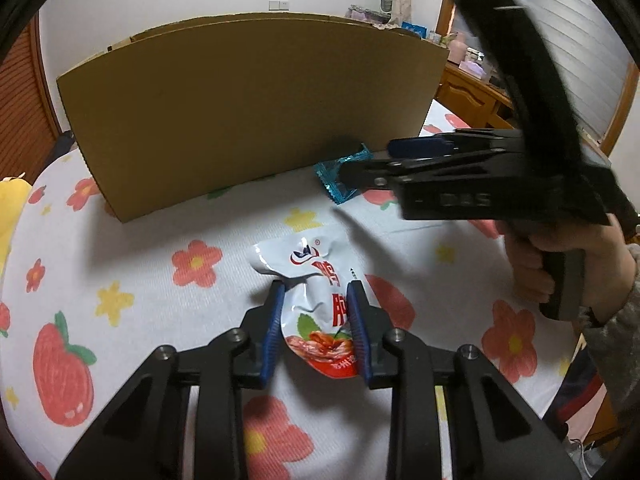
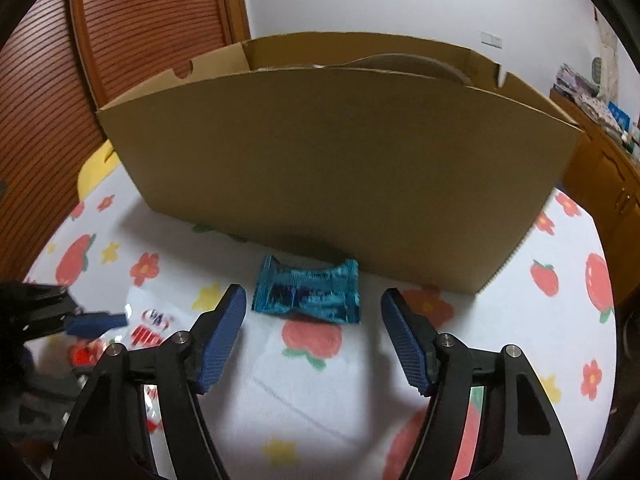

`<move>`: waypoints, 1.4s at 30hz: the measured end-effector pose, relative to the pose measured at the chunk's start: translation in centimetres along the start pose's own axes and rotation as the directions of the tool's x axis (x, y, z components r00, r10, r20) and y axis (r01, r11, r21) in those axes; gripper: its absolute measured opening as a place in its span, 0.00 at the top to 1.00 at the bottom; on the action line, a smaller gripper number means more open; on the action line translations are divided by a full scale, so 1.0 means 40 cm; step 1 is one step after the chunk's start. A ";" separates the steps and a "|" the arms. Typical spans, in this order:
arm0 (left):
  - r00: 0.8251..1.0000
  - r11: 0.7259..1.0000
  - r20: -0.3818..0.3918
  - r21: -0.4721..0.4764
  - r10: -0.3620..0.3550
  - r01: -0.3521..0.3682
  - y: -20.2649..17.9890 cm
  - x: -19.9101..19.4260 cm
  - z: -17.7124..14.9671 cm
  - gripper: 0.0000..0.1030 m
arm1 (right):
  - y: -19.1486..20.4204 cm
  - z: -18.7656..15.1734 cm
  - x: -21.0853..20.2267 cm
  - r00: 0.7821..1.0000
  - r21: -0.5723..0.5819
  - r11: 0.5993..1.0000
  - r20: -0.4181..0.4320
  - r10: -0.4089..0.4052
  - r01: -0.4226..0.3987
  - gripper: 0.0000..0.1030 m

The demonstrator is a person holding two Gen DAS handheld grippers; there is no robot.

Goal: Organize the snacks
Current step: 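Grasp the white duck-neck pouch with the left tool while the right tool grasps the teal candy, then lift the duck-neck pouch and teal candy and carry both over the box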

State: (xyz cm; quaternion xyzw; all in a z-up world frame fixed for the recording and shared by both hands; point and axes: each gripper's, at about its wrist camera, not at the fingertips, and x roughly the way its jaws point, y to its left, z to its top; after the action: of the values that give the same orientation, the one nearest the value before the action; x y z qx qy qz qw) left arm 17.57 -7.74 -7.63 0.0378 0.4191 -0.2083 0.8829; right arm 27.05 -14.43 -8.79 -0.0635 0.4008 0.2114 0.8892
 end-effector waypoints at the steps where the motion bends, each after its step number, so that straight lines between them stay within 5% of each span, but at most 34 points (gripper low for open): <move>1: 1.000 1.000 0.003 -0.002 -0.002 0.002 -0.001 -0.001 -0.002 0.72 | 0.001 0.002 0.009 1.000 -0.002 1.000 -0.007 -0.003 0.003 0.31; 10: 0.999 1.000 0.038 -0.019 -0.011 0.012 0.028 -0.036 -0.023 0.72 | -0.015 0.010 0.046 0.999 -0.004 1.000 -0.046 -0.021 0.021 0.37; 17: 0.998 0.999 0.069 -0.045 -0.016 0.019 0.043 -0.055 -0.040 0.72 | -0.014 -0.005 0.026 0.999 -0.038 0.999 -0.048 -0.014 0.012 0.80; 30: 0.994 0.997 0.113 -0.069 -0.010 0.018 0.072 -0.105 -0.038 0.72 | -0.023 -0.056 -0.069 1.000 -0.015 1.000 0.019 0.018 -0.018 0.81; 42: 0.973 0.997 0.230 -0.075 0.016 0.001 0.103 -0.195 0.001 0.72 | 0.027 -0.050 -0.198 0.989 -0.041 0.998 0.137 0.058 -0.053 0.81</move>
State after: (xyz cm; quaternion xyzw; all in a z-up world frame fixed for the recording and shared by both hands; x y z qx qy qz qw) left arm 14.86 -1.38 -2.14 -0.0182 0.3211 -0.1922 0.9272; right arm 20.55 -16.60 -4.22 -0.0540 0.3360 0.2476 0.9072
